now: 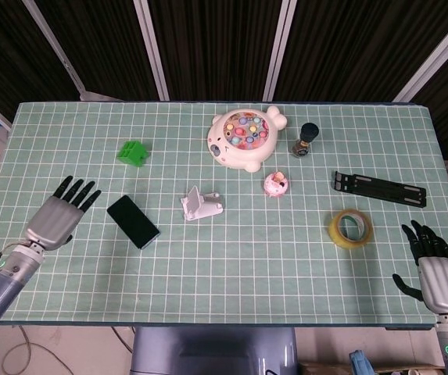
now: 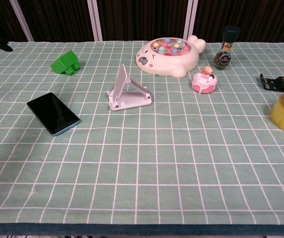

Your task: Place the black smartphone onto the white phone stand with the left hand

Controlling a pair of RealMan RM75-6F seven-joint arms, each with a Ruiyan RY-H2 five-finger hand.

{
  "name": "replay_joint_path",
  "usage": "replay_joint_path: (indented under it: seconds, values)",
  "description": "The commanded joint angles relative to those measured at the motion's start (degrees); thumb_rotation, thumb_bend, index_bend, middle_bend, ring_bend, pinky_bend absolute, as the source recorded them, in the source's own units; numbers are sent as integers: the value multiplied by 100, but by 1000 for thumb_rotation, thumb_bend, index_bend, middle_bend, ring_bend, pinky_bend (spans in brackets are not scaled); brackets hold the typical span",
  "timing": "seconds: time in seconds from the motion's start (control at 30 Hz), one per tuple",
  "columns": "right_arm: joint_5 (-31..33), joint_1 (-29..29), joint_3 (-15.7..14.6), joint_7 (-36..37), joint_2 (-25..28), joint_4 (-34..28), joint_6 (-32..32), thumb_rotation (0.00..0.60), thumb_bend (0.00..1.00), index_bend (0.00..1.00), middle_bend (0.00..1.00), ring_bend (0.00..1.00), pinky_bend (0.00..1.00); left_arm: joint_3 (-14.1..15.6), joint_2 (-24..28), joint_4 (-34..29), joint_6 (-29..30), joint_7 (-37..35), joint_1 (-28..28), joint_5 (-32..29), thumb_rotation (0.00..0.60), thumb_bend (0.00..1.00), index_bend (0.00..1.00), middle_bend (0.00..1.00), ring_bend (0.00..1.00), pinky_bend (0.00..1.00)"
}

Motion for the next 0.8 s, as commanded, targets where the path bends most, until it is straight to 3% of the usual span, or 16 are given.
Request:
replay_joint_path:
  seconds: [0.03, 0.8]
  values:
    - [9, -2, 3, -1, 7, -17, 0, 600, 332, 42, 0, 0, 151, -61, -231, 171, -329, 387, -308, -335, 600, 78, 96, 58, 0, 24]
    - [39, 1, 12, 72, 5, -10, -15, 600, 351, 44, 0, 0, 150, 126, -1564, 1000, -837, 1340, -1302, -1675, 600, 85, 178, 165, 0, 35]
